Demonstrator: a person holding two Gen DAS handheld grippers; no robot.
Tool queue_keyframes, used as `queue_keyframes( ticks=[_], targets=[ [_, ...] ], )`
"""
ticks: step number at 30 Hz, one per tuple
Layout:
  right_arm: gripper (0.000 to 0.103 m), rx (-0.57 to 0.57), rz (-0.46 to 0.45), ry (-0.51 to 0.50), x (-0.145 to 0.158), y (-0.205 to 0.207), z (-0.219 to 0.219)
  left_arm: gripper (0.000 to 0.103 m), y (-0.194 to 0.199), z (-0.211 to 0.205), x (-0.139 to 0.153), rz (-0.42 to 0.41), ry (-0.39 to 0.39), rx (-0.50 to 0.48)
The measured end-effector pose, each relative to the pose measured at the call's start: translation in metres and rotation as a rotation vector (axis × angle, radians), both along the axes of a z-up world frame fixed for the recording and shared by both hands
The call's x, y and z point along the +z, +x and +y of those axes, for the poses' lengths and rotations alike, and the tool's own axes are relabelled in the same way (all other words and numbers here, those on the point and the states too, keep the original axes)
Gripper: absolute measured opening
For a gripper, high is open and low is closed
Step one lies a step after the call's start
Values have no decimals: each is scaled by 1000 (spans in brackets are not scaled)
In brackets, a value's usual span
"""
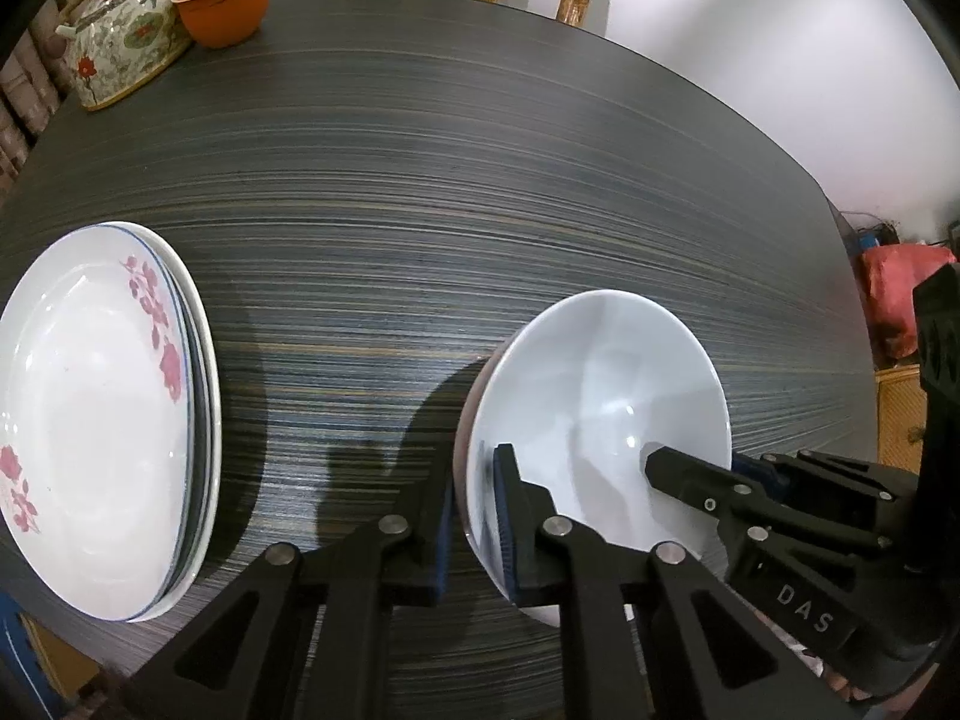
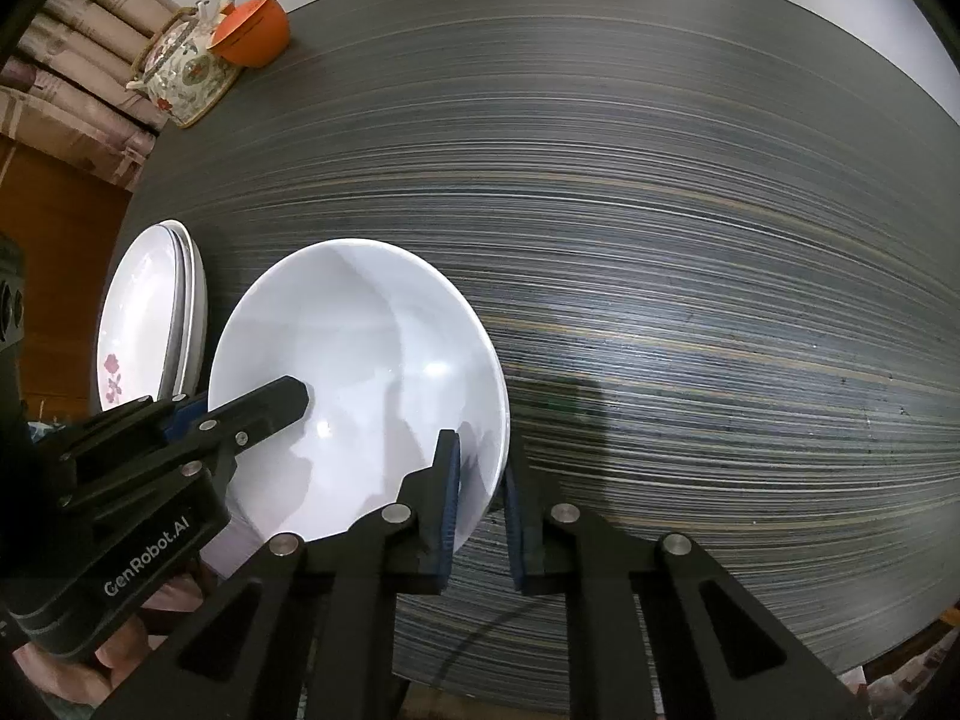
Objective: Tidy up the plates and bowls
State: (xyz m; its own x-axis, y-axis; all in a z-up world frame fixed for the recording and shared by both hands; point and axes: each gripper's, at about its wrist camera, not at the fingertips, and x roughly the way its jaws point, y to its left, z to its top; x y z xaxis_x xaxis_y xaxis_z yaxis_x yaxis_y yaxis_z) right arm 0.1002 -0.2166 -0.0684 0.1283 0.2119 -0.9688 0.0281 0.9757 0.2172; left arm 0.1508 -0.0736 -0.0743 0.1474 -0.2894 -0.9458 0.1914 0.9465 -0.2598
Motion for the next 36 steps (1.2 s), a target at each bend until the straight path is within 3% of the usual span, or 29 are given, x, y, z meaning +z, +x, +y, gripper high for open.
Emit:
queue_keyframes(
  ticks=[36],
  targets=[
    [12, -8, -14, -2, 11, 1, 6, 10, 2, 17, 8, -1, -25, 18]
  ],
)
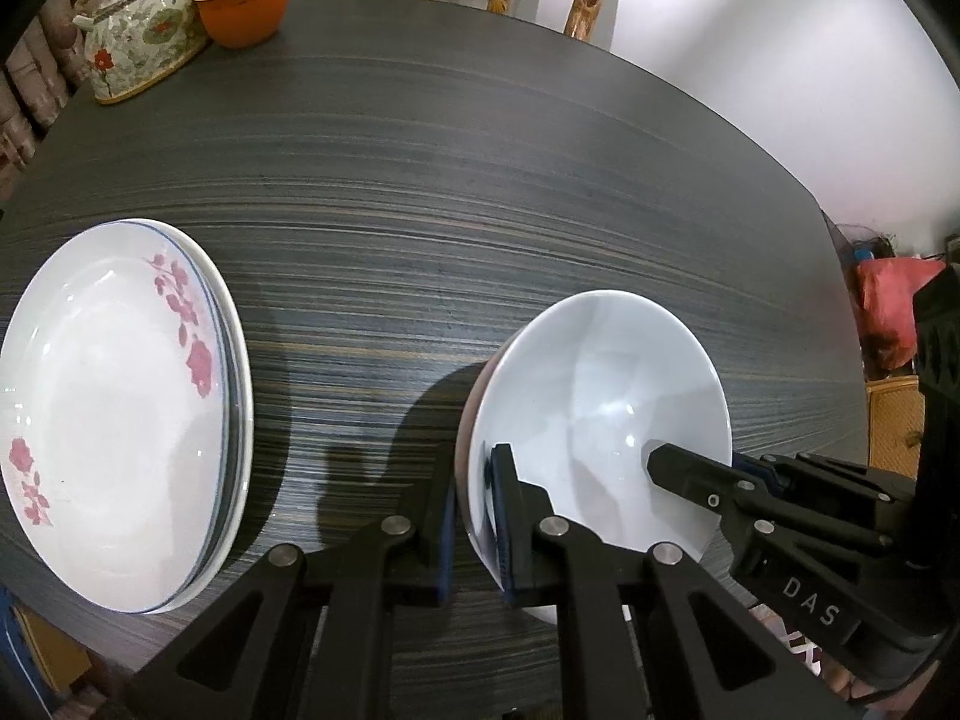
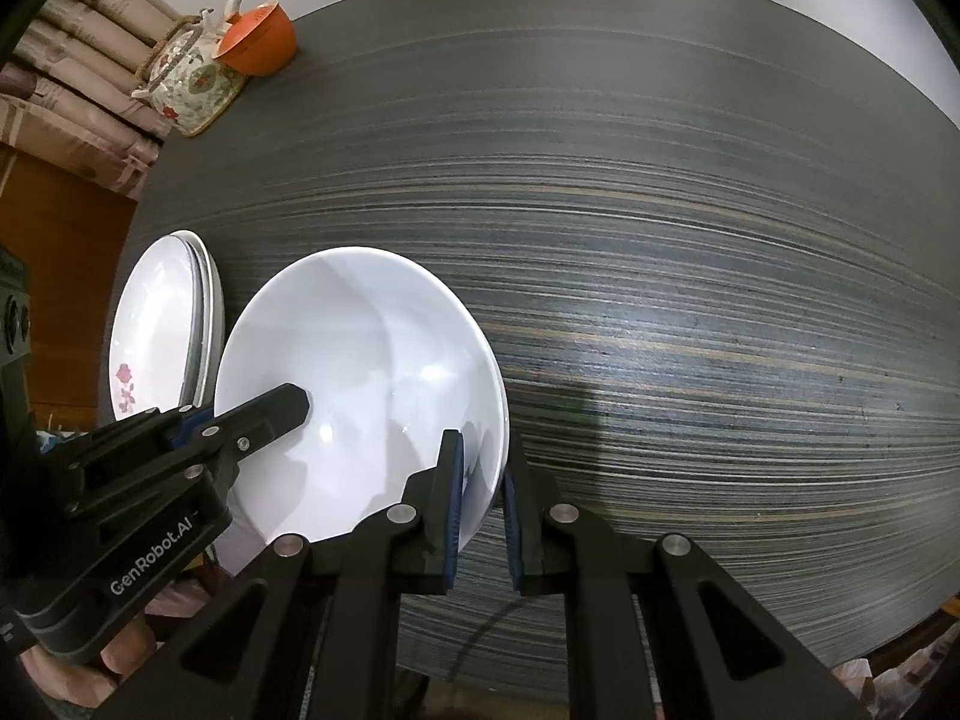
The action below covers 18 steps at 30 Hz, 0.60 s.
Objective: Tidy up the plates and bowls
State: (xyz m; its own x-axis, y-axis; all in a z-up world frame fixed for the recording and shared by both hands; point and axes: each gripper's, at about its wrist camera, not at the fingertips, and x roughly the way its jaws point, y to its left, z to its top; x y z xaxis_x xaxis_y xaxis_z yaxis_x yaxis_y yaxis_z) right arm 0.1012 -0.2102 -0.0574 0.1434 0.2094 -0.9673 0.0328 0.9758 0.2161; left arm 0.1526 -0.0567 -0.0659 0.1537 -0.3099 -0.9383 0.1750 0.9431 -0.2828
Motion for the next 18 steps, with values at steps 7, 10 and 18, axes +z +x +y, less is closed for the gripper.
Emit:
queue_keyframes(
  ticks=[7, 10, 18],
  targets=[
    [12, 16, -18, 0, 9, 2, 8, 11, -2, 7, 9, -13, 1, 13],
    [12, 23, -24, 1, 12, 3, 13, 11, -3, 9, 13, -19, 3, 18],
    [12, 46, -42, 1, 22, 8, 26, 11, -5, 16, 26, -37, 8, 40]
  ],
)
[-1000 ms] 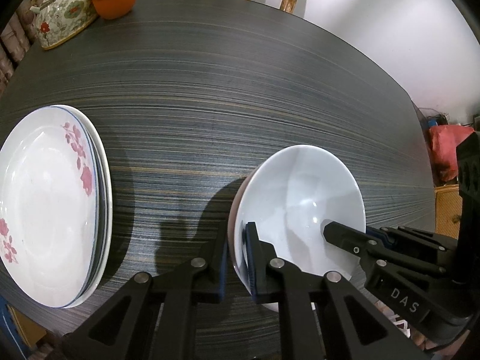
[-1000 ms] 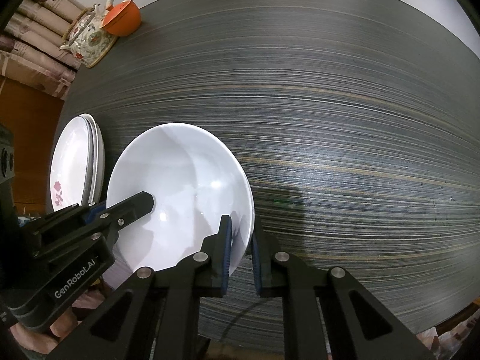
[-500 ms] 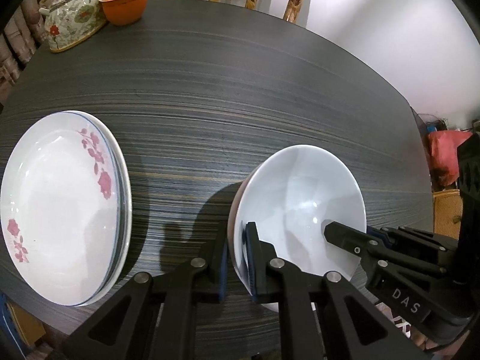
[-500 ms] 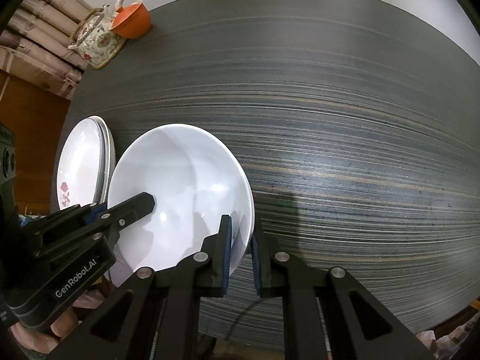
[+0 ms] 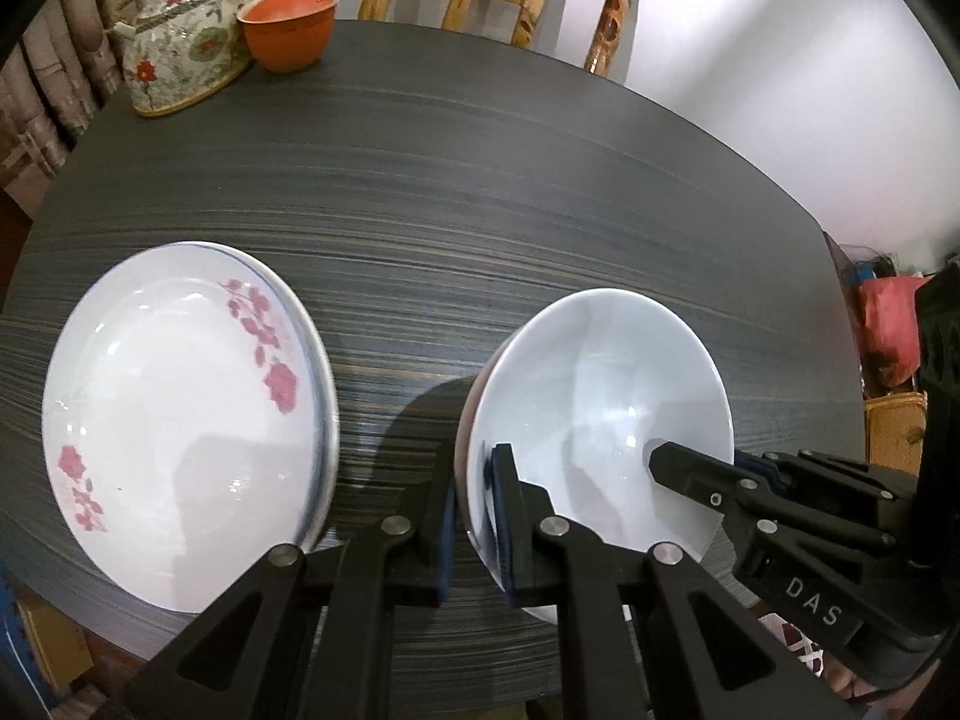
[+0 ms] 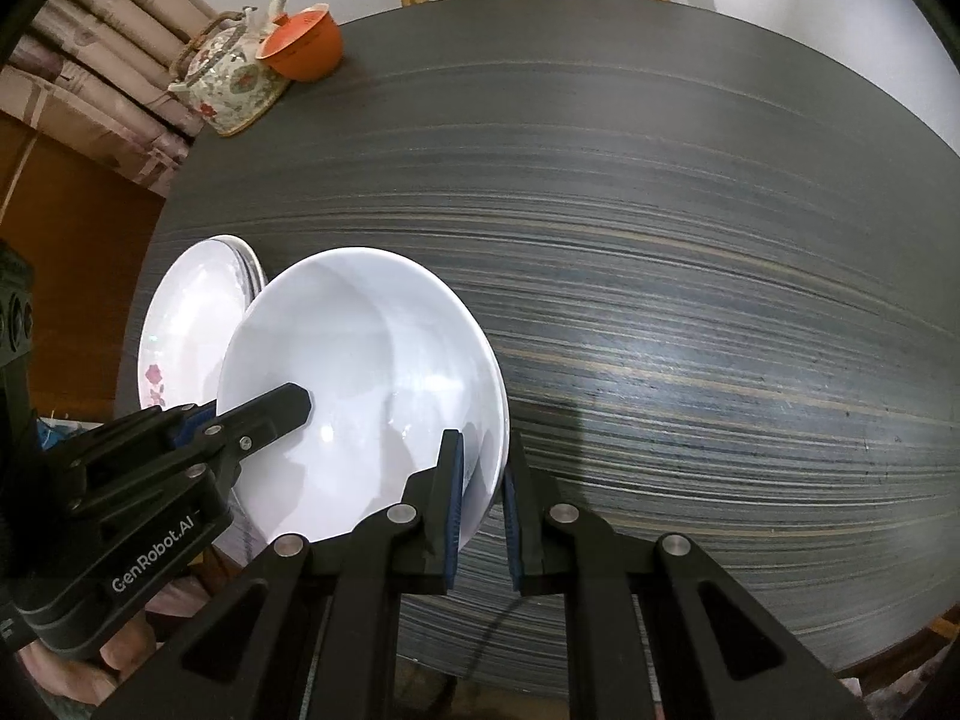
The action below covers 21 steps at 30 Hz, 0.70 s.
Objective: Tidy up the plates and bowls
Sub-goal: 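Carry the nested bowls with both tools over the plate stack and lower them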
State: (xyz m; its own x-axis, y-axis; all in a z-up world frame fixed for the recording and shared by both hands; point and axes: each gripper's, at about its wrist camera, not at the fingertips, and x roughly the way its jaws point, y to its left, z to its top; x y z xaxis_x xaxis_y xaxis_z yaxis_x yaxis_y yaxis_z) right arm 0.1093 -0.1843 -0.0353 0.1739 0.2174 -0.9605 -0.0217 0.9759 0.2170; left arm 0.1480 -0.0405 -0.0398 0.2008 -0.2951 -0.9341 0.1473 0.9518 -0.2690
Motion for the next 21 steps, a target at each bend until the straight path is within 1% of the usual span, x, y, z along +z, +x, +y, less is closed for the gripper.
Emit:
queue_keyframes(
  ticks=[10, 16, 21],
  targets=[
    [12, 53, -21, 0, 14, 12, 35, 11, -1, 28, 16, -23, 14, 52],
    [12, 89, -25, 8, 18, 18, 62, 11, -3, 60, 26, -29, 24, 88],
    [12, 117, -23, 11, 19, 23, 85, 11, -6, 82, 26, -29, 33, 108]
  ],
)
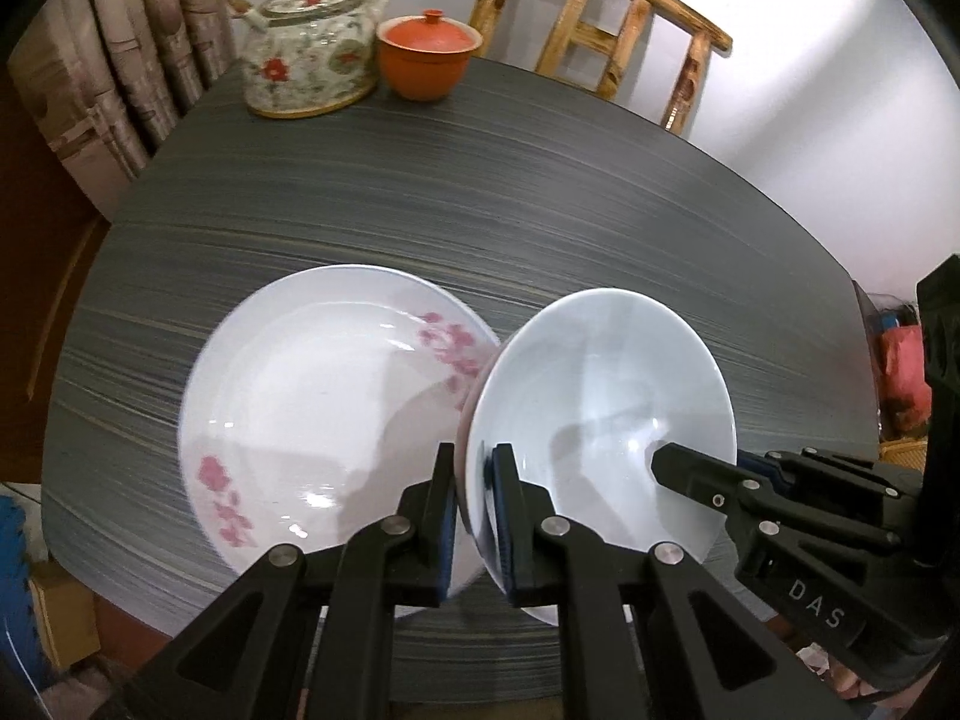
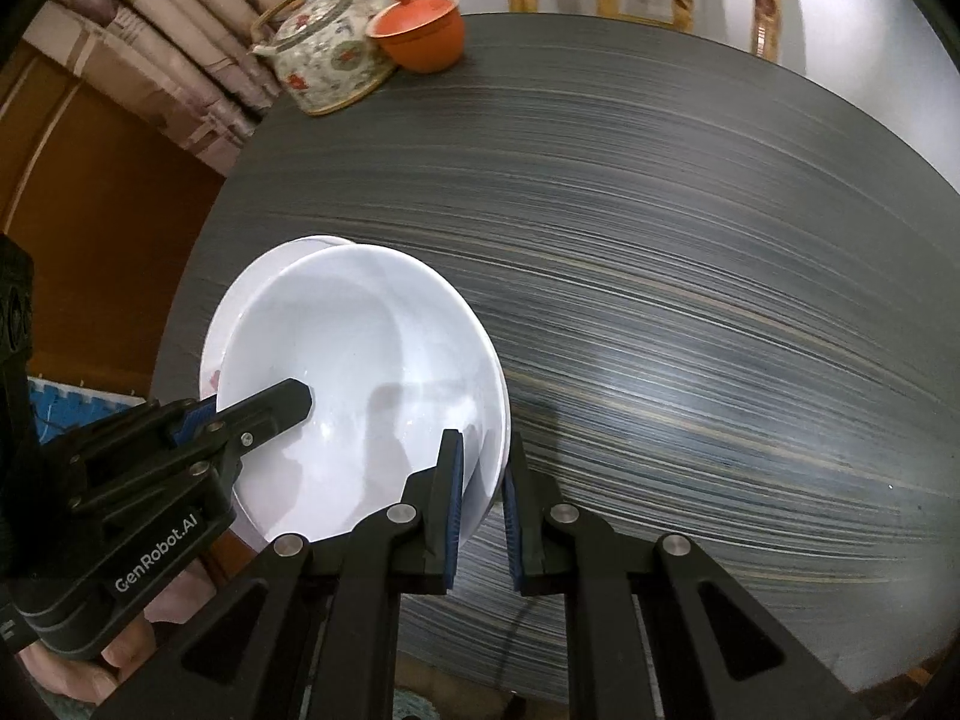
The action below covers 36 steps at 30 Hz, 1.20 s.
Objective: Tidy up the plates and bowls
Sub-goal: 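Carry the nested bowls with both tools over the plate stack and lower them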
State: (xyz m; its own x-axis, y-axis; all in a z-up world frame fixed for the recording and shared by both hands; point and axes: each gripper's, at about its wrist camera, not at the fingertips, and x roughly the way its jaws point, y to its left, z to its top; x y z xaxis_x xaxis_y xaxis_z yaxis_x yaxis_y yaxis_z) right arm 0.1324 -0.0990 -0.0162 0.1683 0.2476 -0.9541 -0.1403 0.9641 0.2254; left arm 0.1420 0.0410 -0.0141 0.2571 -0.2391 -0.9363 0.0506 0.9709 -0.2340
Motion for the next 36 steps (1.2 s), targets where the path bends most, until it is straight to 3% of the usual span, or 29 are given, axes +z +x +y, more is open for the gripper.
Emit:
queue_keyframes(
  ticks=[14, 36],
  targets=[
    [12, 48, 21, -1, -6, 14, 55, 11, -1, 58, -10, 16, -1, 59],
    [12, 81, 68, 6, -24, 24, 91, 12, -5, 94, -23, 44, 13, 104]
  ],
)
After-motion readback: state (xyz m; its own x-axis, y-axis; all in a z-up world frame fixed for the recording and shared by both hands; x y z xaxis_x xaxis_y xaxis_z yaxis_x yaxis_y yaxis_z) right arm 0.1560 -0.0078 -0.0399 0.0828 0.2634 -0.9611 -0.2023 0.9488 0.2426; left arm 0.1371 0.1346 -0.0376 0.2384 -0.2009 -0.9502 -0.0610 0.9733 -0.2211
